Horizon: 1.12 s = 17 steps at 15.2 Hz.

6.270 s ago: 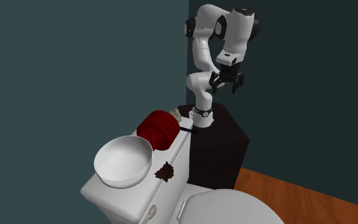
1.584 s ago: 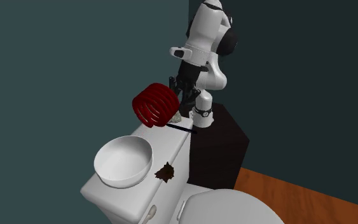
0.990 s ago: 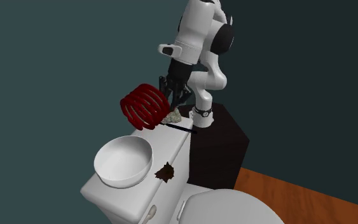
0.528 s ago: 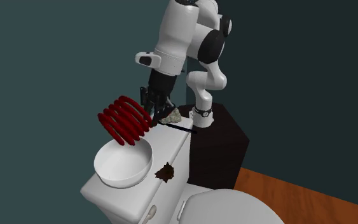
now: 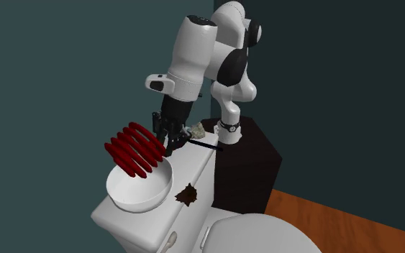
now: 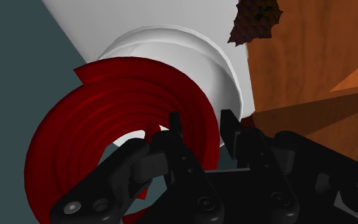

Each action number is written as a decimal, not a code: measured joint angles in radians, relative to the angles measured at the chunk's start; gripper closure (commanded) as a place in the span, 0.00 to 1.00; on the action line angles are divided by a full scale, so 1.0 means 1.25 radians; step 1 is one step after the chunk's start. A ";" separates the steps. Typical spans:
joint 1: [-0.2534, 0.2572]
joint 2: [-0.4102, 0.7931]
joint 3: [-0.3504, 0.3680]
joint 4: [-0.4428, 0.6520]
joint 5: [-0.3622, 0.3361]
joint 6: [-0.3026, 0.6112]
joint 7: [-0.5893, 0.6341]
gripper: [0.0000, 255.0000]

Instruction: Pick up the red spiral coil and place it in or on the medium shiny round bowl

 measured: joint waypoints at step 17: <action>-0.003 0.001 -0.002 -0.057 -0.008 0.059 0.013 0.00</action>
